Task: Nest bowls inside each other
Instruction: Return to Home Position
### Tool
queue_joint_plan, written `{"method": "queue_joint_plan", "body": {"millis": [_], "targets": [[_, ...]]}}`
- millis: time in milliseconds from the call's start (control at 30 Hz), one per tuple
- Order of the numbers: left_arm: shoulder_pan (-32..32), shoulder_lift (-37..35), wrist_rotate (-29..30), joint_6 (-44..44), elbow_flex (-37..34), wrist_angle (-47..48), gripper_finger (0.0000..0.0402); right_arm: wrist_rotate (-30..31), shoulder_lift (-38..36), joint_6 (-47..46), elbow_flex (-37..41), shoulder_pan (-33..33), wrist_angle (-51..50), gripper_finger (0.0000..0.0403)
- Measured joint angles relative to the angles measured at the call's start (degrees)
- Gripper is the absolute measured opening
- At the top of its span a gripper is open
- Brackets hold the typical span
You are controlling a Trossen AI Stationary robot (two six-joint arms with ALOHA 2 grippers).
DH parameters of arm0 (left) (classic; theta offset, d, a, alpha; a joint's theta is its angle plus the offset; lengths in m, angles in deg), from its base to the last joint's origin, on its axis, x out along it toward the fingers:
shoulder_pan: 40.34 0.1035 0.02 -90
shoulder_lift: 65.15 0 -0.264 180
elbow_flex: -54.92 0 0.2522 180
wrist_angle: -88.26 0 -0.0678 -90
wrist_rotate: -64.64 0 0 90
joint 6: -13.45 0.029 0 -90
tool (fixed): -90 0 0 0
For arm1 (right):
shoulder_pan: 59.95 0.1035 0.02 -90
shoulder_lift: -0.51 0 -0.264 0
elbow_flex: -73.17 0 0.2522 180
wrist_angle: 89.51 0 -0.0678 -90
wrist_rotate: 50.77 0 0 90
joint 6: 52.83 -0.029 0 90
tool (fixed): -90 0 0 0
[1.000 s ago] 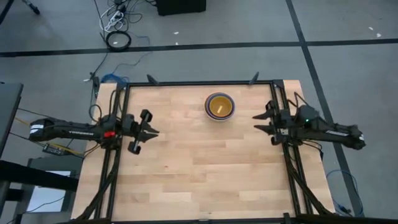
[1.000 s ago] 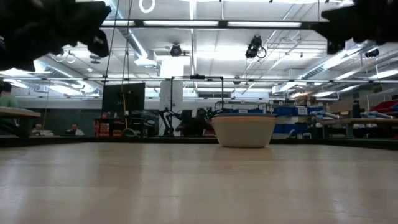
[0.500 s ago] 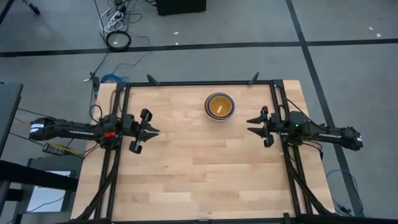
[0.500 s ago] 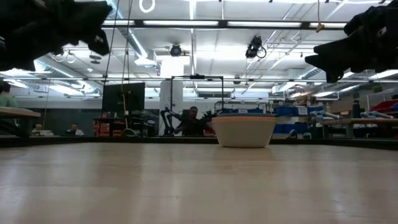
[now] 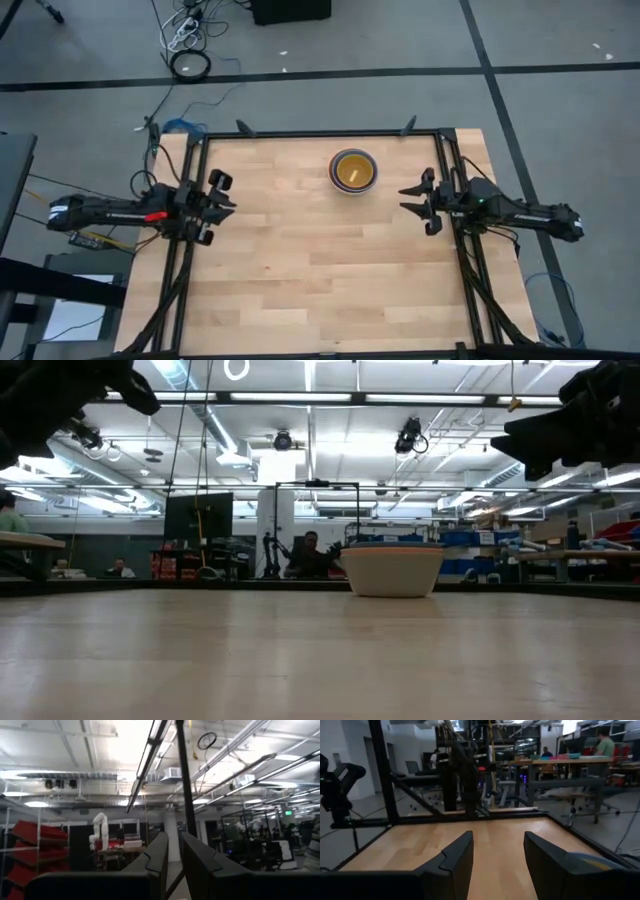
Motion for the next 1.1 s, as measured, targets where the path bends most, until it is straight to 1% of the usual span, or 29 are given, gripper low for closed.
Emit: {"method": "queue_joint_plan", "body": {"millis": [67, 133, 267, 433, 567, 733, 800, 967, 1100], "targets": [[0.0, -1.7, -1.5, -0.1, 0.0, 1.5, 0.0060, 0.8, 0.0, 0.5, -0.3, 0.0, 0.0, 0.0164], [0.0, -3.3, -1.6, -1.0, 0.0, 3.4, 0.0060, 1.6, 0.0, 0.3, -0.6, 0.0, -0.2, 0.0164], [0.0, -6.1, -1.5, -2.7, 0.1, 3.9, 0.0060, 1.8, 0.0, -1.8, -2.1, 0.0, -0.1, 0.0164], [0.0, -9.4, -2.8, -2.0, 2.9, 5.9, 0.0060, 1.6, 0.0, -1.2, -5.1, 0.0, -0.6, 0.0164], [0.0, -13.2, -3.5, -1.4, 7.6, 14.2, 0.0060, 1.6, 0.0, -0.7, -9.2, 0.0, -1.1, 0.0164], [0.0, -18.6, -3.5, 2.6, 14.8, 33.3, 0.0060, 1.6, 0.0, 1.6, -15.6, 0.0, -6.9, 0.0164], [0.0, -20.5, -3.5, 3.2, 16.8, 38.3, 0.0060, 1.6, -0.1, 2.6, -17.8, 0.0, -9.4, 0.0164], [0.0, -24.8, -3.5, 4.6, 16.6, 44.6, 0.0060, 2.0, -1.4, 3.9, -20.6, 0.0, -14.6, 0.0164], [0.0, -27.1, -3.7, 4.6, 13.5, 45.2, 0.0060, 3.4, -2.9, 3.5, -20.1, -0.1, -17.7, 0.0164]]}}
